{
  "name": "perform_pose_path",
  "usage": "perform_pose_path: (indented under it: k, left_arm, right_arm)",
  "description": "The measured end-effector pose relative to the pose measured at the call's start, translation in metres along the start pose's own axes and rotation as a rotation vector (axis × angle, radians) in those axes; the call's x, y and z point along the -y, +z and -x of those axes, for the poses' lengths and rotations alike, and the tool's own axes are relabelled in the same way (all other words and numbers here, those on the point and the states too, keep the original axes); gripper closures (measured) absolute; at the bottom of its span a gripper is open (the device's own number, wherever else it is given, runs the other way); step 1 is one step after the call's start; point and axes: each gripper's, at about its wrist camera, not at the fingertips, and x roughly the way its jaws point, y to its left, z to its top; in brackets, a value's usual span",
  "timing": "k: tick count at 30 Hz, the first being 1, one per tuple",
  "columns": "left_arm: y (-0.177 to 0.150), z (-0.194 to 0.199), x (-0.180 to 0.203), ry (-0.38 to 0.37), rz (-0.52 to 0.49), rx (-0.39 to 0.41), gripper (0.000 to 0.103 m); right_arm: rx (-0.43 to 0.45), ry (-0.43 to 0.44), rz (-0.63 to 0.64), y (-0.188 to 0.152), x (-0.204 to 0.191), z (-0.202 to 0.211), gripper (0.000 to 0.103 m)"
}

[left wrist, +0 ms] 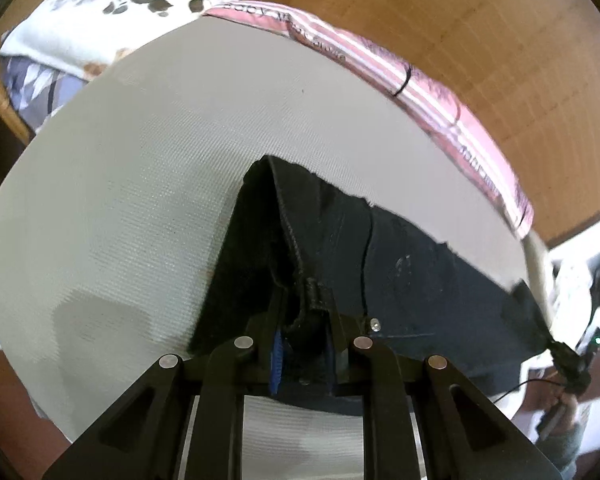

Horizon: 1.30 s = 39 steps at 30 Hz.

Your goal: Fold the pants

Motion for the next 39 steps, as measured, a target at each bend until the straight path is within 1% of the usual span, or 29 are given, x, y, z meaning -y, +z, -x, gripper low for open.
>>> perform_pose_path:
  k: [2,4,7,9,12,13,14,15,16,17,18,20,21,24,26,27,28,29,31,32,35,36,37,39]
  left_arm:
    - [-0.002,-0.008,0.0,0.039,-0.049,-0.023,0.086]
    - [-0.007,-0.019,-0.006,0.079,-0.059,-0.064,0.086]
    - [-0.012,-0.03,-0.011,0.132,-0.084,-0.091,0.086]
    - [-0.015,-0.033,-0.01,0.151,-0.103,-0.092,0.086]
    - [-0.017,-0.036,0.001,0.213,-0.165,-0.076,0.083]
    - [-0.018,-0.036,0.005,0.238,-0.184,-0.068,0.081]
    - [-0.019,-0.036,0.007,0.268,-0.198,-0.06,0.077]
    - [-0.02,-0.035,0.009,0.287,-0.207,-0.055,0.076]
    - [-0.021,-0.033,0.011,0.297,-0.214,-0.048,0.075]
    - [-0.021,-0.03,0.013,0.308,-0.22,-0.039,0.072]
    - [-0.021,-0.027,0.014,0.314,-0.224,-0.033,0.072]
    - [-0.022,-0.018,0.019,0.309,-0.235,-0.013,0.071]
    - [-0.023,-0.012,0.021,0.323,-0.24,-0.002,0.071]
    - [-0.028,0.009,0.025,0.377,-0.25,0.045,0.071]
    - [-0.033,0.02,0.031,0.408,-0.261,0.08,0.071]
    - [-0.035,0.025,0.035,0.424,-0.269,0.101,0.071]
    - [-0.039,0.031,0.042,0.445,-0.287,0.132,0.071]
    - [-0.042,0.034,0.048,0.451,-0.302,0.152,0.071]
    - [-0.047,0.036,0.066,0.433,-0.342,0.185,0.071]
    - [-0.05,0.034,0.078,0.411,-0.369,0.194,0.071]
    - [-0.056,0.023,0.114,0.321,-0.45,0.202,0.071]
    - [-0.056,0.017,0.125,0.294,-0.468,0.194,0.071]
    - [-0.058,0.008,0.141,0.245,-0.492,0.181,0.071]
    - [-0.058,-0.005,0.162,0.183,-0.524,0.163,0.071]
  right_arm:
    - [-0.023,-0.002,-0.02,-0.021,0.007,0.002,0.1]
    - [-0.064,-0.002,-0.06,-0.041,0.018,-0.001,0.1]
    - [-0.14,-0.004,-0.117,-0.065,0.032,-0.017,0.1]
    - [-0.175,-0.013,-0.129,-0.073,0.038,-0.028,0.1]
    - [-0.208,-0.008,-0.145,-0.077,0.043,-0.042,0.1]
    - [-0.211,0.0,-0.151,-0.076,0.045,-0.044,0.095]
    - [-0.207,0.011,-0.163,-0.076,0.047,-0.044,0.094]
    - [-0.204,0.028,-0.18,-0.075,0.05,-0.043,0.089]
    - [-0.202,0.06,-0.205,-0.074,0.055,-0.042,0.079]
    - [-0.189,0.094,-0.235,-0.074,0.06,-0.041,0.075]
    - [-0.176,0.125,-0.266,-0.074,0.065,-0.039,0.07]
    - [-0.175,0.214,-0.318,-0.072,0.075,-0.04,0.07]
    - [-0.176,0.242,-0.333,-0.073,0.079,-0.041,0.07]
    - [-0.161,0.279,-0.356,-0.07,0.09,-0.038,0.068]
    - [-0.15,0.295,-0.383,-0.07,0.1,-0.035,0.061]
    - [-0.146,0.298,-0.399,-0.069,0.105,-0.034,0.055]
    - [-0.133,0.303,-0.425,-0.069,0.114,-0.031,0.054]
    - [-0.121,0.308,-0.445,-0.069,0.118,-0.029,0.054]
    - [-0.096,0.313,-0.49,-0.068,0.134,-0.024,0.054]
    - [-0.085,0.306,-0.506,-0.067,0.14,-0.023,0.054]
    - [-0.06,0.244,-0.536,-0.068,0.159,-0.016,0.054]
    - [-0.054,0.242,-0.548,-0.069,0.165,-0.016,0.059]
    - [-0.051,0.243,-0.562,-0.07,0.171,-0.015,0.064]
    - [-0.043,0.22,-0.583,-0.068,0.18,-0.015,0.066]
